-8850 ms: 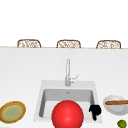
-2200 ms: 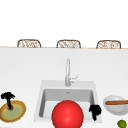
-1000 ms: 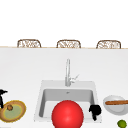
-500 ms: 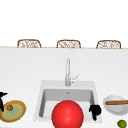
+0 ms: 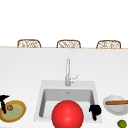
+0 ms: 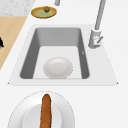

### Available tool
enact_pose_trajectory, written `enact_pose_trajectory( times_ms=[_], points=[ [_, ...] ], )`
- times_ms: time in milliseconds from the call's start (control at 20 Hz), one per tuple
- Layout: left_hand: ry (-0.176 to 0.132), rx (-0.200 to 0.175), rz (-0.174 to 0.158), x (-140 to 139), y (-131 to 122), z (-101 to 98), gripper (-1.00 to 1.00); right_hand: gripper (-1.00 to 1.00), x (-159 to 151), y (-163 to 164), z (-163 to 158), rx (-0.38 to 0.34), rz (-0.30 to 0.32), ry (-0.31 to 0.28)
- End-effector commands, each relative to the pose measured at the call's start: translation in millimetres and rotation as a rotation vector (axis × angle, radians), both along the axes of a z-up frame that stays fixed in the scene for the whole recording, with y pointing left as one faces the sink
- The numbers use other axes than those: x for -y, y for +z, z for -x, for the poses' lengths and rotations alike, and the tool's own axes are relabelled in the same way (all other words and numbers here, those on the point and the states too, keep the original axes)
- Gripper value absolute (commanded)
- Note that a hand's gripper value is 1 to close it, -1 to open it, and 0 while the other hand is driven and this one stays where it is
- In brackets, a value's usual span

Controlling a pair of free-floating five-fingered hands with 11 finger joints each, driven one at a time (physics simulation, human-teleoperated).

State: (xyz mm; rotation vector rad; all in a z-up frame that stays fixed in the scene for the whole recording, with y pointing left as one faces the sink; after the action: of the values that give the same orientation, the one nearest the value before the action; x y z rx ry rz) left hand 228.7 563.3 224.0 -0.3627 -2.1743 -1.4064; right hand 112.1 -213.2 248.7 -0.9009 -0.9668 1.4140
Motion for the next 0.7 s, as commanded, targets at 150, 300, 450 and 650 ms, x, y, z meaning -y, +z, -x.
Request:
enact_pose_trajectory(
  times_ms=[150, 300, 450, 650],
  points=[
    [-0.07, -0.026, -0.044, -8.0, -52.5, -28.0, -1.0, 0.0, 0.0, 0.0, 0.0, 0.0, 0.0, 0.0],
    [-0.063, -0.03, -0.053, -8.9, -73.0, -40.9, -1.0, 0.0, 0.0, 0.0, 0.0, 0.0, 0.0, 0.0],
    [-0.076, -0.051, -0.043, -18.8, -92.1, -48.0, -1.0, 0.0, 0.0, 0.0, 0.0, 0.0, 0.0, 0.0],
    [-0.014, -0.079, -0.02, -18.0, -117.7, -56.4, -1.0, 0.0, 0.0, 0.0, 0.0, 0.0, 0.0, 0.0]
  ],
)
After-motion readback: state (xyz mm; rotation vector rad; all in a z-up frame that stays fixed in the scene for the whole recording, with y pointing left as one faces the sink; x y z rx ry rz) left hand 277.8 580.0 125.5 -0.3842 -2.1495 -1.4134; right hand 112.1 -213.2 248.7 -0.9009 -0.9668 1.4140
